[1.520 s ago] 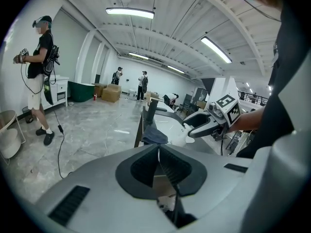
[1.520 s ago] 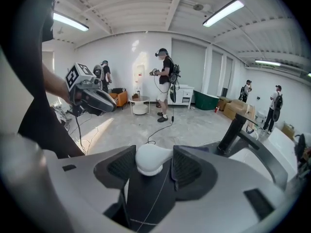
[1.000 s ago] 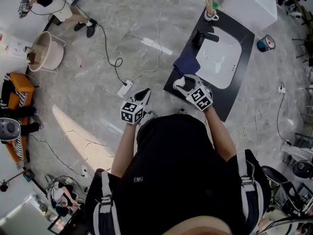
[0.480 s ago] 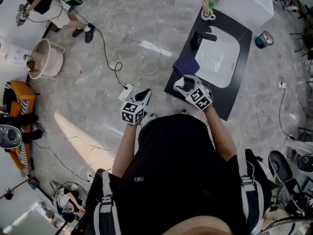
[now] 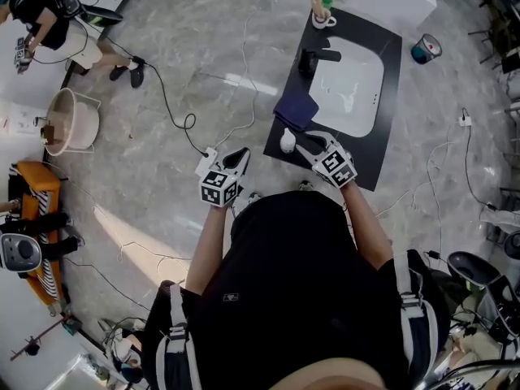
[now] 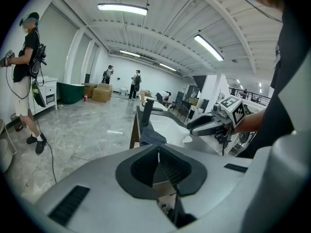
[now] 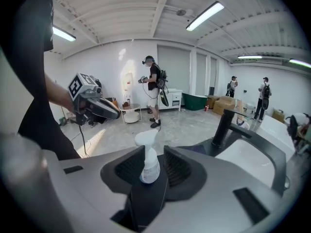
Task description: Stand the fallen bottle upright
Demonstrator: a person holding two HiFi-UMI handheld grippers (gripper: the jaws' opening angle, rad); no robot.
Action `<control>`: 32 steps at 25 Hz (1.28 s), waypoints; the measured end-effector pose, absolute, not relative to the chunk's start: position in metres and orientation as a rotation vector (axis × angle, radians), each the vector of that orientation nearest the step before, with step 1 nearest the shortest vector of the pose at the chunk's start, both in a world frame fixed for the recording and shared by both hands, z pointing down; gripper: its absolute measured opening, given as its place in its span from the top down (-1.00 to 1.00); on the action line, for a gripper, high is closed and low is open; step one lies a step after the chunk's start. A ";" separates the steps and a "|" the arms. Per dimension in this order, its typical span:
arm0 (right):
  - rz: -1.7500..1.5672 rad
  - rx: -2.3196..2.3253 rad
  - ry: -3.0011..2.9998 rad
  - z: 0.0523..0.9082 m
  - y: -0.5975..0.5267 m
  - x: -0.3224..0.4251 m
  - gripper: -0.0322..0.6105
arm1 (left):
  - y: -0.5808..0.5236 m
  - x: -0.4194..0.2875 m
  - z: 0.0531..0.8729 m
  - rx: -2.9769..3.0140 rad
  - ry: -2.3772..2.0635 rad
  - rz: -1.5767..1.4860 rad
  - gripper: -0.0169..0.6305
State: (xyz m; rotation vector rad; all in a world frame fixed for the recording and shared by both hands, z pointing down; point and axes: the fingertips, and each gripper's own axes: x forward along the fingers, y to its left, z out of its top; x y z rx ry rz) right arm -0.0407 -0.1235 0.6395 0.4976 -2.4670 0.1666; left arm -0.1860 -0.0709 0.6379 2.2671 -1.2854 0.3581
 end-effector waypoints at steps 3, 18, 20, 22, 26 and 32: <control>0.199 0.551 -2.483 0.636 -0.122 -0.025 0.55 | -0.075 -0.173 0.636 2.291 -1.254 0.372 0.88; 0.151 0.484 -2.438 0.643 -0.108 0.032 0.71 | -0.079 -0.111 0.634 2.301 -1.233 0.369 0.88; 0.151 0.459 -2.438 0.645 -0.107 0.037 0.71 | -0.076 -0.104 0.636 2.286 -1.250 0.358 0.88; 0.146 0.430 -2.440 0.646 -0.106 0.040 0.71 | -0.072 -0.099 0.639 2.266 -1.271 0.347 0.88; 0.135 0.364 -2.447 0.649 -0.103 0.043 0.71 | -0.061 -0.093 0.642 2.221 -1.322 0.328 0.88; 0.101 0.251 -2.456 0.653 -0.102 0.042 0.71 | -0.047 -0.092 0.641 2.154 -1.424 0.305 0.88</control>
